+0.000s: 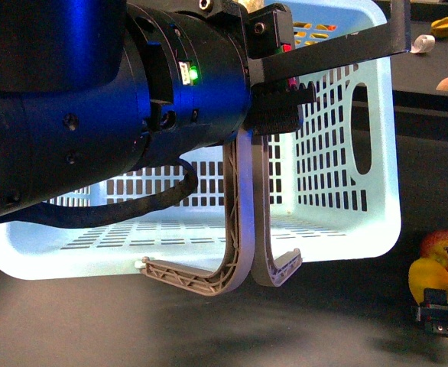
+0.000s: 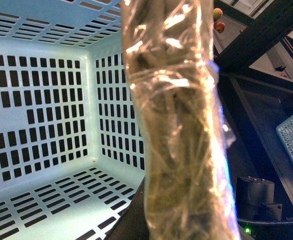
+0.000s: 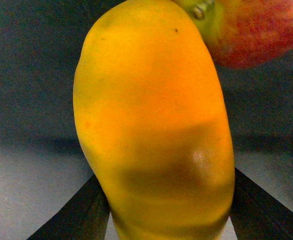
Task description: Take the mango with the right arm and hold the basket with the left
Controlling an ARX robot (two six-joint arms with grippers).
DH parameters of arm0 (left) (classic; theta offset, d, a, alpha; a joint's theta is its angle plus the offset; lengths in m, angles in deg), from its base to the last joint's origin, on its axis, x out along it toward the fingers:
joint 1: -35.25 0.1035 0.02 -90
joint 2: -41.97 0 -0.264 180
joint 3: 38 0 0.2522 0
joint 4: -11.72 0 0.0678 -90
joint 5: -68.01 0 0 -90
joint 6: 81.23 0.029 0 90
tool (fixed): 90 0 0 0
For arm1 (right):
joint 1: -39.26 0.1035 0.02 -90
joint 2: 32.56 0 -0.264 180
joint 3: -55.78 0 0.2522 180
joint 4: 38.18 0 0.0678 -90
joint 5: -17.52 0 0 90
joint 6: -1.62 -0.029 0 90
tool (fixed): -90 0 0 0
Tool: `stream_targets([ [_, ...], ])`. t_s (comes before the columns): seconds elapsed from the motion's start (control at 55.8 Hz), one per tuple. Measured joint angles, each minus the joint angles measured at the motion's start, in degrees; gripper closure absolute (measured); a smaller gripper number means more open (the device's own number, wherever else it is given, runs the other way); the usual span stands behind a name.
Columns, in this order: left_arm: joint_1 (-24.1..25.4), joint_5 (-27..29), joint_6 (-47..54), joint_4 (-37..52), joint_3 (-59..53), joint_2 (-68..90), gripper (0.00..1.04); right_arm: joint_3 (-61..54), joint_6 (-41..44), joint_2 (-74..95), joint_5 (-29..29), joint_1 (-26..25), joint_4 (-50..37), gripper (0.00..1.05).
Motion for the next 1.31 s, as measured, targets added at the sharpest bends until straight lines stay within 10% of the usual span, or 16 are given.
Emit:
stream_targets([
  [0.753, 0.07, 0.2, -0.26, 0.04, 0.11, 0.17, 1.0, -12.46, -8.02, -44.74, -18.71, 1.7, 16.48, 0.48],
  [1.308, -0.02, -0.02, -0.37, 0.04, 0.11, 0.17, 1.0, -10.16, -21.66, -59.1, -20.7, 22.25, 16.37, 0.48],
])
